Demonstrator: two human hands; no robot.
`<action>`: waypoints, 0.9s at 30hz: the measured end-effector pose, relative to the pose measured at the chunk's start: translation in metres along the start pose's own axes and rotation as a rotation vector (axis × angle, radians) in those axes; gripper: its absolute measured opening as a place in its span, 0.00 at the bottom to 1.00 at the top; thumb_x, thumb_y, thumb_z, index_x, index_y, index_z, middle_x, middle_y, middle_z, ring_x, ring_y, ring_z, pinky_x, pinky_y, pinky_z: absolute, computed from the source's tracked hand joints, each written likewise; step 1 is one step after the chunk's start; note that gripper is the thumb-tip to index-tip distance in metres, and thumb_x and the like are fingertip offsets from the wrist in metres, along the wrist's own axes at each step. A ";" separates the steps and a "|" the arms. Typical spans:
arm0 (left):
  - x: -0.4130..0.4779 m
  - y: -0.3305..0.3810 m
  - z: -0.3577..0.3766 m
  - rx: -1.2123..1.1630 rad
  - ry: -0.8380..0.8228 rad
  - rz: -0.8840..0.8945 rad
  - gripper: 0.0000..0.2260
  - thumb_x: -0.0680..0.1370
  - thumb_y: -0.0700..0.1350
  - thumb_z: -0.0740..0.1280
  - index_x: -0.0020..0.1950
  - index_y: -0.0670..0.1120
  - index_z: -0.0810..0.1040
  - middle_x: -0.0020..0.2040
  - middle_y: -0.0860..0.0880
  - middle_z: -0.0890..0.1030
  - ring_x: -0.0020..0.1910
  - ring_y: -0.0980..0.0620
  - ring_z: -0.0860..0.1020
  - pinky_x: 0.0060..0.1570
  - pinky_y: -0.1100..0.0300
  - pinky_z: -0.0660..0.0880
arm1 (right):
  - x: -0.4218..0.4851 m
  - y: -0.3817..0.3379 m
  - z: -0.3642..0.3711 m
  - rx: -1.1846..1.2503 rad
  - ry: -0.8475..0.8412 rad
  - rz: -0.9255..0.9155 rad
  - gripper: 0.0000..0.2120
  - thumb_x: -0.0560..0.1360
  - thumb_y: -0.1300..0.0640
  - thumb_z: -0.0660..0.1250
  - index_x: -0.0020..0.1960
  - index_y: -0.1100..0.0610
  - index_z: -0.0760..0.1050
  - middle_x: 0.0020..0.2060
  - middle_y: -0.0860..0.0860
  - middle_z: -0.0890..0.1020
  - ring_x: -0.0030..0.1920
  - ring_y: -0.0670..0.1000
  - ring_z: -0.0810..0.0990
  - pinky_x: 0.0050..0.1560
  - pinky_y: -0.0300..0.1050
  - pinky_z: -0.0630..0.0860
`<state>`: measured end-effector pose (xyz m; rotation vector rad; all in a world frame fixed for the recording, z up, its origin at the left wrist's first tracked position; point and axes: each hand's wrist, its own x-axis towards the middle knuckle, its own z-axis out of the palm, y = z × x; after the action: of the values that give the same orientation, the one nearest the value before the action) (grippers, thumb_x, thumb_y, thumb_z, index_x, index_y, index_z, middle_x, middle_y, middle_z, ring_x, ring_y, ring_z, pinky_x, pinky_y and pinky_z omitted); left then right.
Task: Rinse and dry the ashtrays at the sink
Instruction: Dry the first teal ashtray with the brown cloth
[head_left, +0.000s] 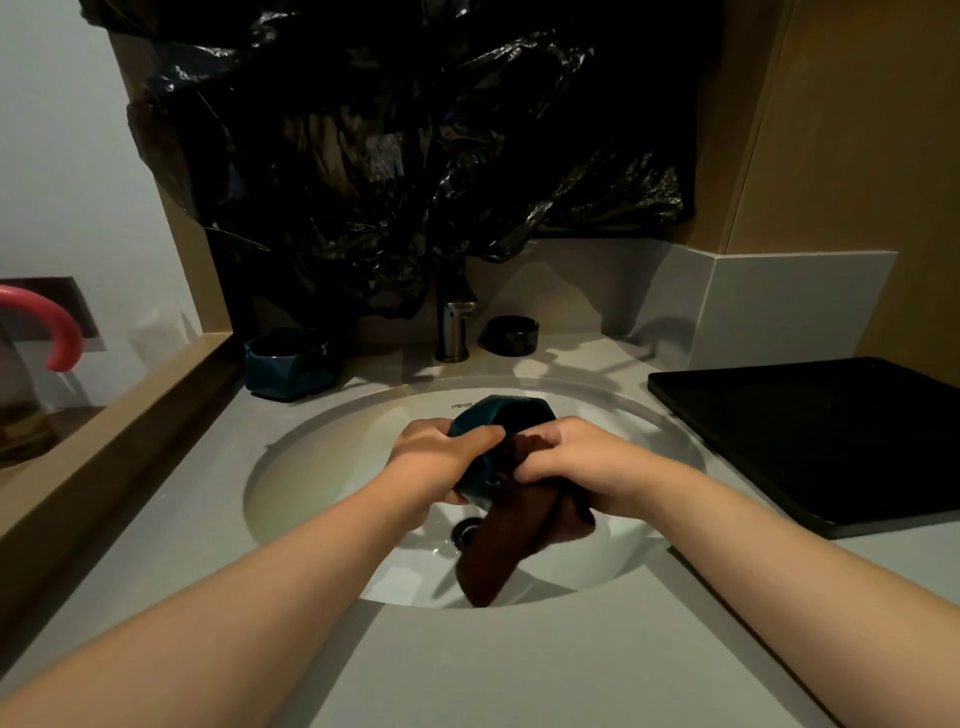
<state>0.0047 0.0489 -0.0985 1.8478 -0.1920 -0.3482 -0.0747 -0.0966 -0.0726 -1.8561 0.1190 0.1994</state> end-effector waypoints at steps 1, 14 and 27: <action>0.000 0.001 0.000 -0.029 -0.004 -0.012 0.16 0.71 0.55 0.73 0.50 0.45 0.80 0.46 0.43 0.84 0.45 0.46 0.83 0.37 0.55 0.82 | 0.000 0.000 0.002 0.147 0.016 0.004 0.09 0.72 0.70 0.63 0.51 0.67 0.77 0.41 0.61 0.79 0.43 0.57 0.79 0.51 0.51 0.76; 0.001 0.000 0.002 -0.118 0.005 -0.032 0.18 0.71 0.54 0.73 0.51 0.41 0.79 0.46 0.41 0.84 0.44 0.43 0.84 0.39 0.52 0.83 | -0.010 -0.015 0.017 -1.310 0.215 -0.140 0.09 0.72 0.69 0.59 0.48 0.60 0.75 0.36 0.53 0.74 0.37 0.54 0.74 0.36 0.47 0.73; -0.002 -0.001 0.002 -0.176 -0.043 -0.063 0.20 0.72 0.56 0.72 0.54 0.41 0.80 0.46 0.40 0.84 0.42 0.42 0.85 0.43 0.47 0.83 | -0.003 -0.014 0.020 -0.181 0.323 -0.148 0.12 0.73 0.67 0.64 0.50 0.54 0.80 0.39 0.52 0.83 0.41 0.51 0.82 0.43 0.43 0.79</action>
<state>0.0018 0.0481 -0.0993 1.6760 -0.1285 -0.4347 -0.0768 -0.0737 -0.0649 -2.0574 0.1905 -0.1999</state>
